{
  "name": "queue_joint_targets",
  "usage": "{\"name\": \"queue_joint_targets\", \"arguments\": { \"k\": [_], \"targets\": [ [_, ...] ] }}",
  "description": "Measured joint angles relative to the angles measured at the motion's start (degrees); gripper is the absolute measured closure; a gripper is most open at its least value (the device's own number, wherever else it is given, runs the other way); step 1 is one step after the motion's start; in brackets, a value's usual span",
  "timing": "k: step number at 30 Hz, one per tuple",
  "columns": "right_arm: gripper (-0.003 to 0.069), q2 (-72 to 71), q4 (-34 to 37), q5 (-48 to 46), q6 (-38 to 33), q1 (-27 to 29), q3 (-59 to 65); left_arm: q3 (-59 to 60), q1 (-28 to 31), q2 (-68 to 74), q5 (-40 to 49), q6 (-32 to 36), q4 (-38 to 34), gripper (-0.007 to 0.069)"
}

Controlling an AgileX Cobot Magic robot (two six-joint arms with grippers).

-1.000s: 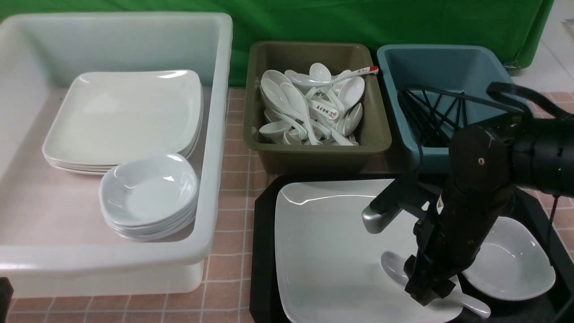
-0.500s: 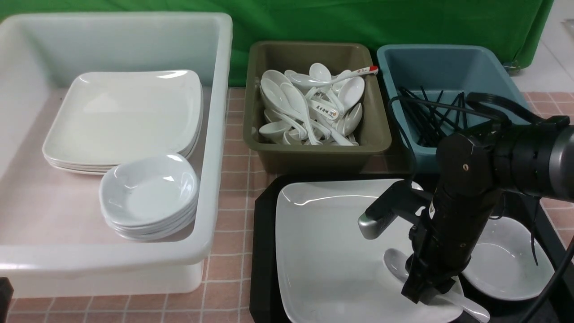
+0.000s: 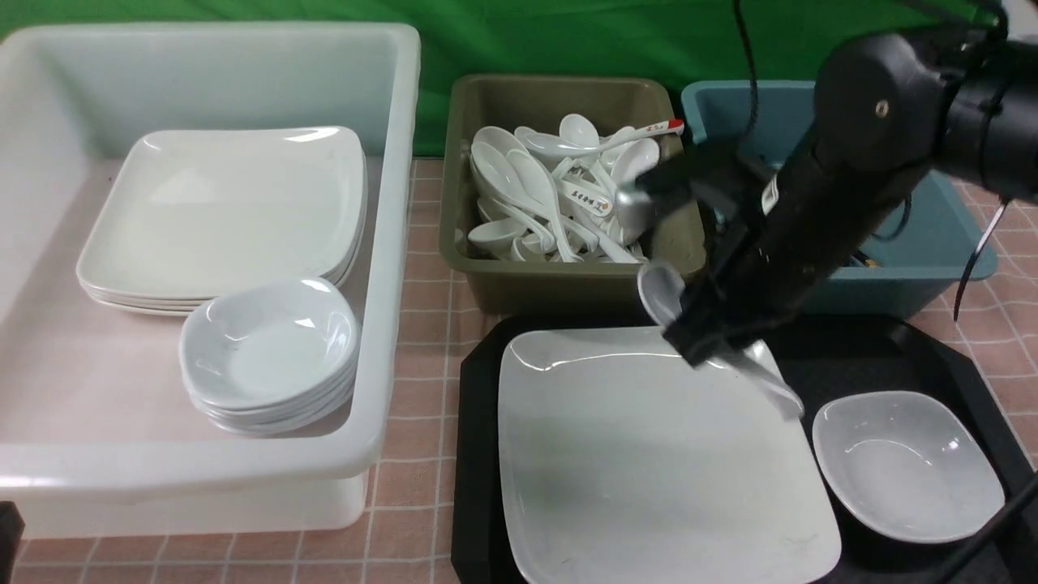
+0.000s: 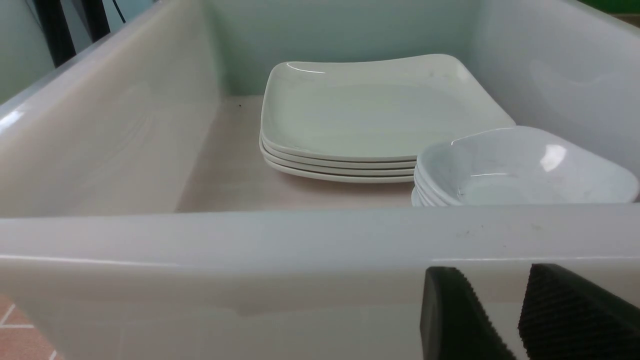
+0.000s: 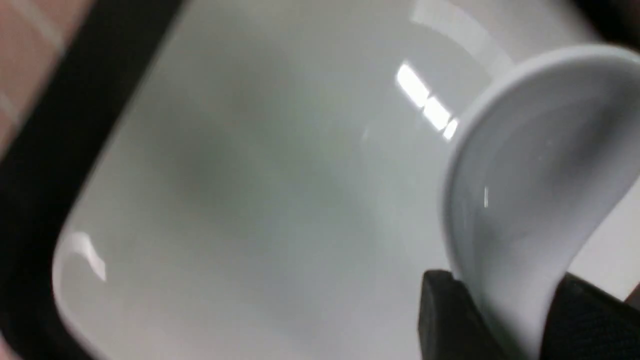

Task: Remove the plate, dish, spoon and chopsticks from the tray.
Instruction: Use the right arm to put the soup spoon into the small storage box in the middle

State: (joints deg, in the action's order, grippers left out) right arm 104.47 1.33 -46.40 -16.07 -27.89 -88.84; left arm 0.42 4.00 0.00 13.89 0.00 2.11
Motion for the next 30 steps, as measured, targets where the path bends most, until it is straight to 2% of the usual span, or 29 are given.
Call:
{"name": "queue_joint_targets", "arguments": {
  "k": [5, 11, 12, 14, 15, 16, 17, 19, 21, 23, 24, 25, 26, 28, 30],
  "targets": [
    [0.0391, 2.6, 0.2, 21.8, 8.4, 0.3, -6.9, 0.0, 0.0, 0.0, 0.0, 0.0, 0.0, 0.0382],
    [0.0374, 10.8, 0.3, 38.8, 12.8, 0.4, -11.3, 0.0, 0.0, 0.0, 0.0, 0.0, 0.0, 0.0382],
    [0.0356, 12.2, 0.4, 40.5, 12.9, 0.5, -11.4, 0.0, 0.0, 0.0, 0.0, 0.0, 0.0, 0.0382],
    [0.0272, 15.7, 0.4, 42.6, 14.3, 0.8, -11.4, 0.0, 0.0, 0.0, 0.0, 0.0, 0.0, 0.0382],
    [0.023, 16.5, 0.4, 42.5, 15.2, 0.9, -11.4, 0.0, 0.0, 0.0, 0.0, 0.0, 0.0, 0.0382],
    [0.0221, 16.7, 0.4, 42.5, 15.4, 1.0, -11.4, 0.0, 0.0, 0.0, 0.0, 0.0, 0.0, 0.0382],
    [0.0172, 17.4, 0.5, 41.7, 16.7, 1.2, -11.4, 0.0, 0.0, 0.0, 0.0, 0.0, 0.0, 0.0382],
    [0.0158, 17.1, 0.6, 39.5, 18.1, 1.4, -11.4, 0.0, 0.0, 0.0, 0.0, 0.0, 0.0, 0.0382],
    [0.0172, 16.3, 0.6, 37.8, 18.4, 1.4, -11.4, 0.0, 0.0, 0.0, 0.0, 0.0, 0.0, 0.0382],
    [0.0293, 12.1, 0.6, 32.9, 17.1, 1.4, -11.4, 0.0, 0.0, 0.0, 0.0, 0.0, 0.0, 0.0382],
    [0.0306, 12.1, 0.6, 32.5, 16.9, 1.4, -11.4, 0.0, 0.0, 0.0, 0.0, 0.0, 0.0, 0.0382],
    [0.0445, 7.5, 0.6, 27.0, 15.1, 1.4, -11.4, 0.0, 0.0, 0.0, 0.0, 0.0, 0.1, 0.0382],
    [0.0516, 4.2, 0.6, 22.9, 13.7, 1.4, -11.4, 0.0, 0.0, 0.0, 0.0, 0.0, 0.1, 0.0382],
    [0.0597, -0.4, 0.5, 16.6, 11.9, 1.4, -11.4, 0.0, 0.0, 0.0, 0.0, 0.0, 0.1, 0.0382],
    [0.0627, -5.0, 0.3, 10.7, 9.7, 1.4, -11.5, 0.0, 0.0, 0.0, 0.0, 0.0, 0.1, 0.0382]
  ]
}}
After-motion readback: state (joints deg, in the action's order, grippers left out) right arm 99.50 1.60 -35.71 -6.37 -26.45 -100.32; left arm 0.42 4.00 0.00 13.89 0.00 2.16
